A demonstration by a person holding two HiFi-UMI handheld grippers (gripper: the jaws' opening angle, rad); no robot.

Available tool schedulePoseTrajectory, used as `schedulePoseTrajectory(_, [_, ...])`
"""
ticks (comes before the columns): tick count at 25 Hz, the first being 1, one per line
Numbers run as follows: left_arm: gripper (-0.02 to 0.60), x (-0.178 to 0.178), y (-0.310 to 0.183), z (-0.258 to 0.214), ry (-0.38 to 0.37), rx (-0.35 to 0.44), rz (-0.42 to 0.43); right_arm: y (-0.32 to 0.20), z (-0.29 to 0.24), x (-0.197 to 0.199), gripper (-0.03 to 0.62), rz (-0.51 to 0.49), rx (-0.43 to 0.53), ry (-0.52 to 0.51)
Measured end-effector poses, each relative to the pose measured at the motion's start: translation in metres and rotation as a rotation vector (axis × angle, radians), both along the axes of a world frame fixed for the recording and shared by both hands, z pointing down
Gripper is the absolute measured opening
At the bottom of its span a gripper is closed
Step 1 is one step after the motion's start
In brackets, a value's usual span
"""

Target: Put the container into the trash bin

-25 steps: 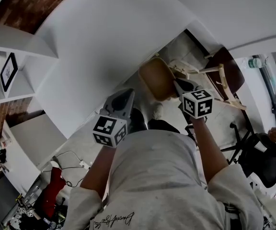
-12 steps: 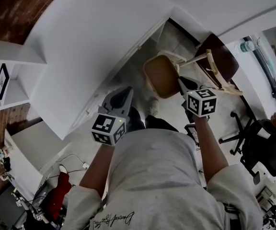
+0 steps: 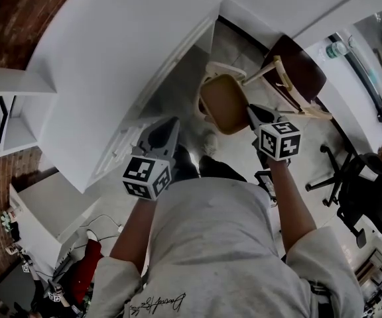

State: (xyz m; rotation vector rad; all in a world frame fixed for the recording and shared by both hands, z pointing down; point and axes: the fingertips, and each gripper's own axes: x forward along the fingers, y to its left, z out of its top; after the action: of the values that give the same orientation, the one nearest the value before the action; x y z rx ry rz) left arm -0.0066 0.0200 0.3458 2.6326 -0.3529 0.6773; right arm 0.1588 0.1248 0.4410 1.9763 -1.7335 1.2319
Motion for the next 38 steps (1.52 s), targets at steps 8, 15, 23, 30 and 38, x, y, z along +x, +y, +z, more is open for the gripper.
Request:
schedulePoseTrajectory(8, [0.017,0.013,0.013,0.002,-0.008,-0.003,0.027,0.028,0.002,0.009,0.037,0.049,0.008,-0.007])
schedulePoseTrajectory(15, [0.017,0.029,0.019,0.010,-0.029,-0.002,0.070,0.051,0.015,0.020,0.037,0.099,-0.010,-0.020])
schedulePoseTrajectory(23, [0.017,0.040,0.020,0.022,-0.046,-0.016,0.117,0.057,0.036,0.023,0.037,0.135,-0.020,-0.037])
schedulePoseTrajectory(30, [0.017,0.044,0.006,0.043,-0.071,-0.036,0.164,0.052,0.054,0.024,0.037,0.170,-0.049,-0.047])
schedulePoseTrajectory(38, [0.017,0.048,-0.016,0.069,-0.089,-0.044,0.184,0.041,0.082,0.024,0.037,0.207,-0.068,-0.063])
